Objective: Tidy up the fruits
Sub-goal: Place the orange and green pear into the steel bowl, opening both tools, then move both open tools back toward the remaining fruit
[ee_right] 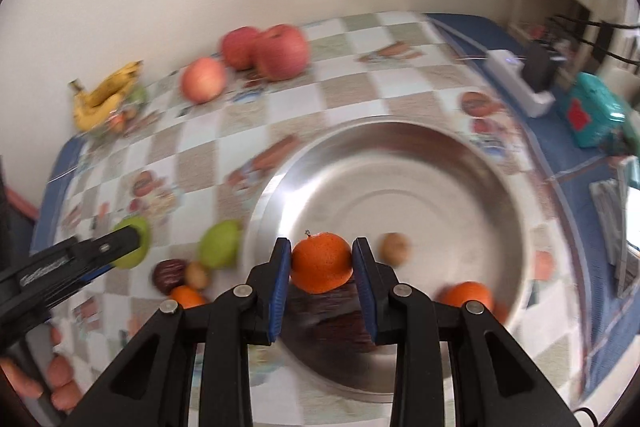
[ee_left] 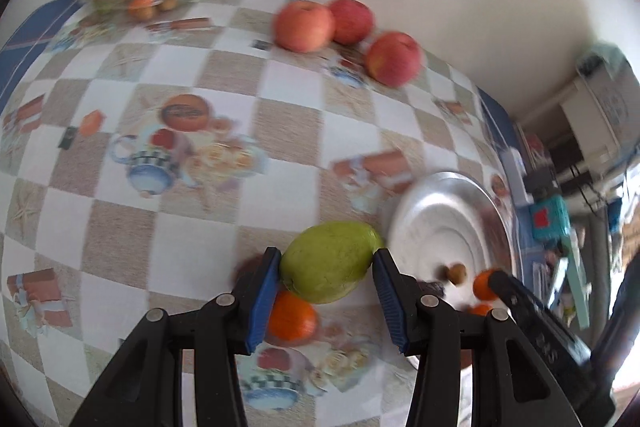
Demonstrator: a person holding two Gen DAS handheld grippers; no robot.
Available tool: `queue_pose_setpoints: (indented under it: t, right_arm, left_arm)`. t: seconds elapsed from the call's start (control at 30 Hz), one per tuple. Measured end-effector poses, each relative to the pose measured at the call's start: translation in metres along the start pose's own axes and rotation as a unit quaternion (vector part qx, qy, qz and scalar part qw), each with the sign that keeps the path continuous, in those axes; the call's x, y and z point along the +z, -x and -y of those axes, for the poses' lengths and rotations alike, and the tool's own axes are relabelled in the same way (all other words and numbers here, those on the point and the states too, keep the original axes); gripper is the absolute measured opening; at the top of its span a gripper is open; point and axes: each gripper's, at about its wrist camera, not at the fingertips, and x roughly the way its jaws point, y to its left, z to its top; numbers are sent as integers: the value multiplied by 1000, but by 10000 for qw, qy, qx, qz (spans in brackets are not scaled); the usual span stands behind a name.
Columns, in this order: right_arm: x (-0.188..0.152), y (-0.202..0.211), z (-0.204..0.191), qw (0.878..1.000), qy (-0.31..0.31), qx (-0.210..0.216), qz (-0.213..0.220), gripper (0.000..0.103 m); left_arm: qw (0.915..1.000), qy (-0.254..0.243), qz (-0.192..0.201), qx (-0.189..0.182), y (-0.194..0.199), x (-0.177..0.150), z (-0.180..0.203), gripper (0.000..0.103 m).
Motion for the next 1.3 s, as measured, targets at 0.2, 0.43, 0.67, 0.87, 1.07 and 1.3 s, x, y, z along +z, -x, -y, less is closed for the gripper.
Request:
queue_pose_setpoints:
  t: [0.2,0.43,0.67,0.87,1.07,1.3]
  right_arm:
    - [2,2,44,9981,-553,-285,-3,33]
    - [1,4,53,9972,-691,-297,11,33]
    - [-1,-1,47,9980,-580,-255,-83,34]
    - [-3,-5,43,9983,-487,-283,-151,34]
    - [-3,-8,45,9979,-528,-330,-201,38]
    - [-6,-14,43,9978,-478,-369,-263,70]
  left_arm:
    - [9952,-705,-439,-517,-15,-23,55,50]
    - [9916,-1089,-562,-407,-24,-35,75,50]
    - [9906,-1143,-600,-450,-26,-36,76,58]
    - [9912,-1120,-607,-359,-27,-34,73,58]
    - [9949,-853,-532,-25,-26,-29,58,71]
    - [9941,-312,-241,1015,-21,-17,21,102]
